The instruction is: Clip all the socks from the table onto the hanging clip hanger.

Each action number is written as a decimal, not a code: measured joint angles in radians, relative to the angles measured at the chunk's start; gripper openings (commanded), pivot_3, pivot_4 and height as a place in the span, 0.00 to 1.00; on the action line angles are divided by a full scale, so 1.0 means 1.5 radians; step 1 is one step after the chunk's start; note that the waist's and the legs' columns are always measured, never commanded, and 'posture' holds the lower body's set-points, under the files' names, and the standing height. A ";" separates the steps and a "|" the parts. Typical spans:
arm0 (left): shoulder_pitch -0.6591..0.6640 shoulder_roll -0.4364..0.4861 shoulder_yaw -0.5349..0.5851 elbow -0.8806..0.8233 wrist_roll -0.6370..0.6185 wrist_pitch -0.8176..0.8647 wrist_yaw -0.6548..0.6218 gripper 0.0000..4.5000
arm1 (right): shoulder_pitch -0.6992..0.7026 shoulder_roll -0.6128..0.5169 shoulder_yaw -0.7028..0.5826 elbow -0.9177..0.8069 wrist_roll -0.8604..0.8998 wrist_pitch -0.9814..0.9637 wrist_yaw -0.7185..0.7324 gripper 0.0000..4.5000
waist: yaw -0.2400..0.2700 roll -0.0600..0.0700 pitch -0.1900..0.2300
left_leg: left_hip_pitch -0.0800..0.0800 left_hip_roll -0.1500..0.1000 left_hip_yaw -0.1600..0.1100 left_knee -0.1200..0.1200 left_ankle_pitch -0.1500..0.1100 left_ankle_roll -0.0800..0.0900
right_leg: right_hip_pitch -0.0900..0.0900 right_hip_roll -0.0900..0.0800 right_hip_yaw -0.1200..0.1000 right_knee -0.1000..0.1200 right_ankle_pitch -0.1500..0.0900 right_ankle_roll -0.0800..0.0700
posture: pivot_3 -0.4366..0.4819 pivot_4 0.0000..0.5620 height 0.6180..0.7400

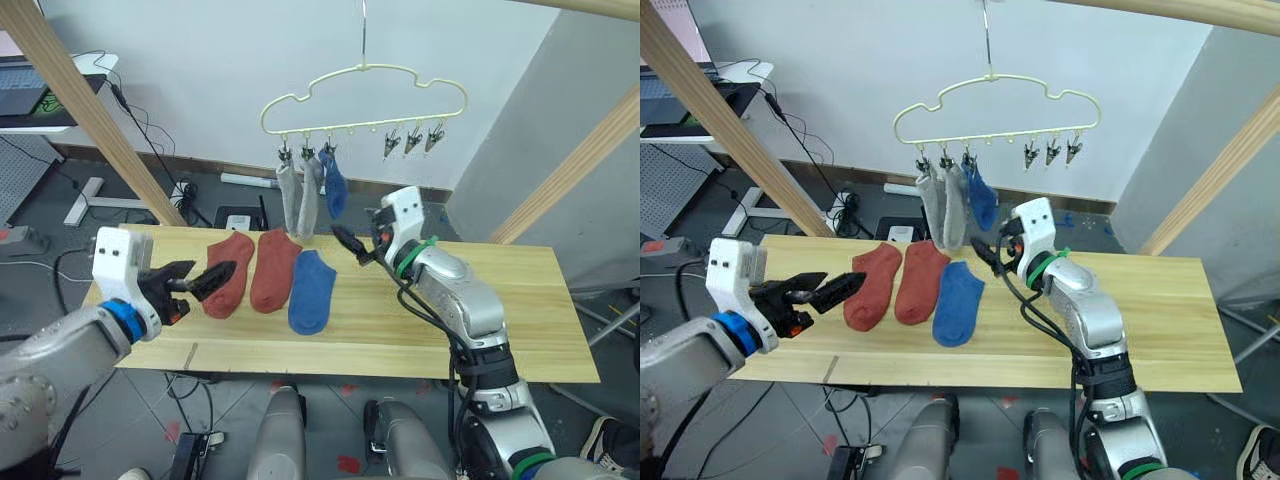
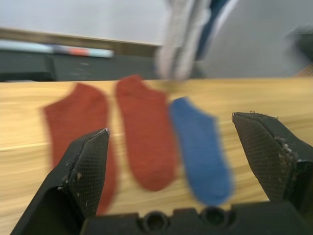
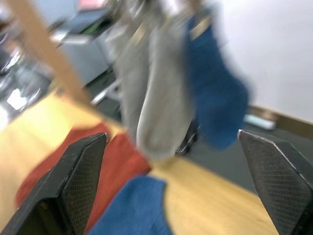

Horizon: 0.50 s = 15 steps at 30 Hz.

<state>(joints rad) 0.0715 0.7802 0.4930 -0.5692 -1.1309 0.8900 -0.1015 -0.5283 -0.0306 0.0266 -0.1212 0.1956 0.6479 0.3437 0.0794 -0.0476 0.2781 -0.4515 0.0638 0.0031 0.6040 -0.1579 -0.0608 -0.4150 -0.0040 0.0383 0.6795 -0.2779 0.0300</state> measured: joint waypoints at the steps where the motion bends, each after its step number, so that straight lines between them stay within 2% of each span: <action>1: 0.005 0.001 -0.009 -0.004 0.033 -0.030 -0.038 1.00 | 0.000 -0.003 -0.004 -0.006 0.000 0.006 -0.009 1.00 | 0.001 0.000 0.000 | 0.000 0.000 0.000 0.000 0.000 0.000 | 0.000 0.000 0.000 0.000 0.000 -0.001 | 0.72 0.33 1.00; 4: 0.017 0.007 -0.046 0.006 0.109 -0.113 -0.172 1.00 | -0.003 -0.004 -0.011 -0.013 0.000 0.008 -0.035 1.00 | 0.001 0.000 -0.004 | 0.000 0.000 0.001 -0.001 0.000 0.000 | 0.000 0.000 0.001 0.000 -0.001 -0.003 | 0.69 0.35 1.00; 6: 0.002 -0.003 -0.058 0.029 0.128 -0.151 -0.234 1.00 | -0.012 -0.004 -0.020 -0.012 -0.001 -0.006 -0.051 1.00 | 0.000 0.000 -0.004 | 0.000 0.000 0.001 -0.001 0.000 0.000 | -0.001 0.000 0.001 0.000 -0.001 -0.003 | 0.68 0.35 1.00; 9: -0.035 -0.028 -0.069 0.059 0.151 -0.202 -0.292 1.00 | -0.046 0.003 -0.037 0.010 -0.010 -0.038 -0.085 0.85 | -0.002 0.000 -0.004 | 0.000 0.000 0.001 -0.001 0.000 0.000 | -0.001 0.001 0.001 0.000 -0.001 -0.003 | 0.67 0.37 1.00; 13: -0.091 -0.062 -0.112 0.062 0.199 -0.258 -0.319 1.00 | -0.075 0.005 -0.045 0.047 -0.013 -0.080 -0.103 0.55 | -0.004 0.000 -0.004 | 0.000 0.000 0.001 -0.001 0.000 0.001 | -0.001 0.001 0.001 0.000 -0.001 -0.003 | 0.67 0.39 1.00; 15: -0.104 -0.066 -0.123 0.063 0.211 -0.267 -0.325 1.00 | -0.082 0.005 -0.043 0.060 -0.014 -0.094 -0.106 0.55 | -0.005 0.000 -0.004 | 0.000 0.000 0.001 -0.001 0.000 0.001 | -0.001 0.001 0.001 0.001 -0.001 -0.003 | 0.66 0.39 1.00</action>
<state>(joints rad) -0.0846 0.6817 0.3092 -0.4749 -0.8147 0.4893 -0.5883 -0.6505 -0.0238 -0.0382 -0.0318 0.1752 0.5075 0.1842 0.0718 -0.0468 0.2727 -0.4523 0.0643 0.0042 0.6030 -0.1577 -0.0598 -0.4163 -0.0019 0.0391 0.6809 -0.2795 0.0262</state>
